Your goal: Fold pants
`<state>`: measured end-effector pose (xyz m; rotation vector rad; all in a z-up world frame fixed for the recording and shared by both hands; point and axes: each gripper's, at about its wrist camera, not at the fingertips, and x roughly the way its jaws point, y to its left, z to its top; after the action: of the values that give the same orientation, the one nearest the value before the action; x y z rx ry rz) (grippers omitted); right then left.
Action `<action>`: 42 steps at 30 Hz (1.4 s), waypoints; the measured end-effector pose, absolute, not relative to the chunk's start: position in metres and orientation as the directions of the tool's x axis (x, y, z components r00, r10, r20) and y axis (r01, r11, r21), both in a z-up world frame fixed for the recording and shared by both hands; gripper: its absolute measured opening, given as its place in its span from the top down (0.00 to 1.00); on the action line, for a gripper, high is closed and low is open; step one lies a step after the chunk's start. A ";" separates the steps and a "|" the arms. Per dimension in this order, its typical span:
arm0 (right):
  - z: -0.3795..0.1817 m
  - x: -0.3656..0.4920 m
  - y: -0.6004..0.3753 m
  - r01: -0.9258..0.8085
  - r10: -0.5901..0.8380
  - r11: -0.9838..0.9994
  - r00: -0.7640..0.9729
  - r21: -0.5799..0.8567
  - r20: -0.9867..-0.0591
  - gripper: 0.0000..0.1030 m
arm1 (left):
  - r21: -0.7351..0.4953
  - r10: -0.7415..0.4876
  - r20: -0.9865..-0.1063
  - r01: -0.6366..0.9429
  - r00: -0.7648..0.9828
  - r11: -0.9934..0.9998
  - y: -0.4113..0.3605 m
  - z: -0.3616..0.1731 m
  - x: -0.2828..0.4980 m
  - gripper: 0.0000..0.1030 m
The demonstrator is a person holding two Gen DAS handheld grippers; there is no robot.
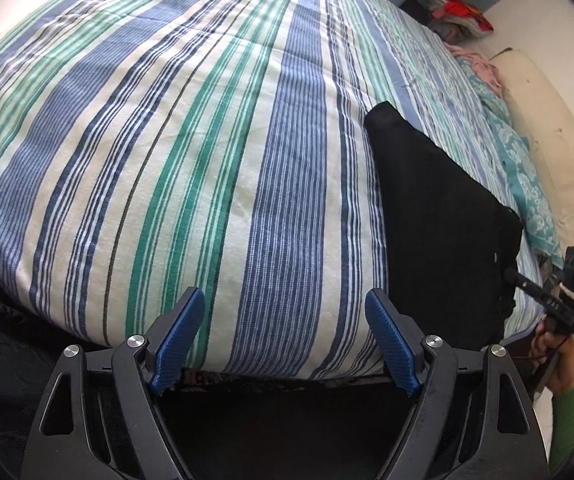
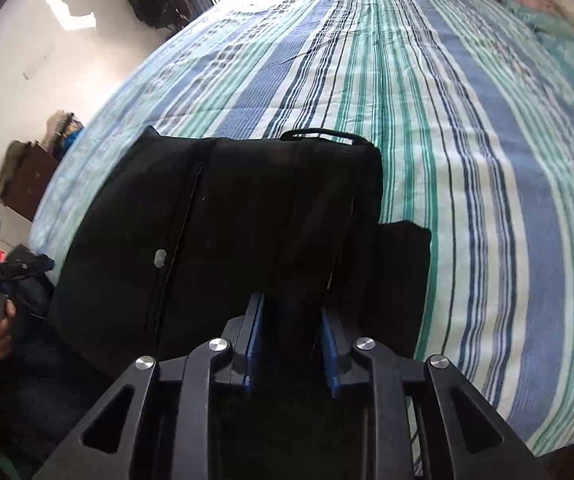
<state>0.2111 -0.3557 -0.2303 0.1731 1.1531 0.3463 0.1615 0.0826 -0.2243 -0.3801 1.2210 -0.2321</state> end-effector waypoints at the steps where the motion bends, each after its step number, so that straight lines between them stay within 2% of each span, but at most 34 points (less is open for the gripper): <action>1: -0.228 0.205 -0.365 -0.174 0.402 0.915 0.365 0.363 -0.840 0.72 | -0.404 -0.372 -0.869 -0.032 0.327 0.914 0.084 -0.226 0.161 0.19; 4: -0.227 0.201 -0.380 -0.179 0.500 0.866 0.308 0.466 -0.809 0.72 | -0.415 -0.379 -0.875 -0.064 0.300 0.908 0.087 -0.236 0.164 0.19; 8: -0.239 0.193 -0.378 -0.213 0.519 0.852 0.213 0.479 -0.828 0.72 | -0.417 -0.377 -0.872 -0.070 0.312 0.906 0.087 -0.233 0.166 0.19; 19: -0.241 0.188 -0.382 -0.222 0.536 0.837 0.155 0.500 -0.830 0.70 | -0.412 -0.365 -0.880 -0.108 0.304 0.905 0.095 -0.238 0.164 0.19; 21: -0.244 0.187 -0.386 -0.205 0.519 0.849 0.156 0.486 -0.840 0.54 | -0.409 -0.362 -0.881 -0.108 0.304 0.906 0.095 -0.238 0.164 0.19; 22: -0.243 0.186 -0.387 -0.200 0.507 0.857 0.172 0.474 -0.845 0.52 | -0.405 -0.359 -0.883 -0.103 0.304 0.909 0.094 -0.237 0.164 0.19; 27: -0.247 0.179 -0.397 -0.163 0.584 0.811 0.162 0.562 -0.795 0.50 | -0.398 -0.353 -0.885 -0.097 0.304 0.912 0.093 -0.237 0.163 0.19; 30: -0.253 0.178 -0.392 -0.168 0.587 0.808 0.140 0.565 -0.797 0.48 | -0.399 -0.354 -0.885 -0.100 0.302 0.912 0.092 -0.238 0.164 0.19; 37: -0.257 0.182 -0.382 -0.170 0.594 0.803 0.150 0.571 -0.791 0.47 | -0.393 -0.351 -0.887 -0.092 0.298 0.915 0.090 -0.238 0.162 0.19; 38: -0.258 0.182 -0.380 -0.168 0.613 0.789 0.151 0.591 -0.776 0.50 | -0.395 -0.353 -0.887 -0.094 0.298 0.914 0.090 -0.239 0.162 0.19; 39: -0.259 0.182 -0.377 -0.169 0.627 0.778 0.152 0.605 -0.764 0.59 | -0.397 -0.354 -0.887 -0.096 0.298 0.913 0.091 -0.239 0.163 0.19; 42: -0.252 0.180 -0.366 -0.198 0.604 0.795 0.163 0.574 -0.780 0.64 | -0.397 -0.354 -0.886 -0.098 0.299 0.913 0.092 -0.239 0.162 0.19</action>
<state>0.1802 -0.3664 -0.2521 0.3788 1.2884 0.5914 0.1623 0.0916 -0.2391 -0.4154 1.2657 -0.1764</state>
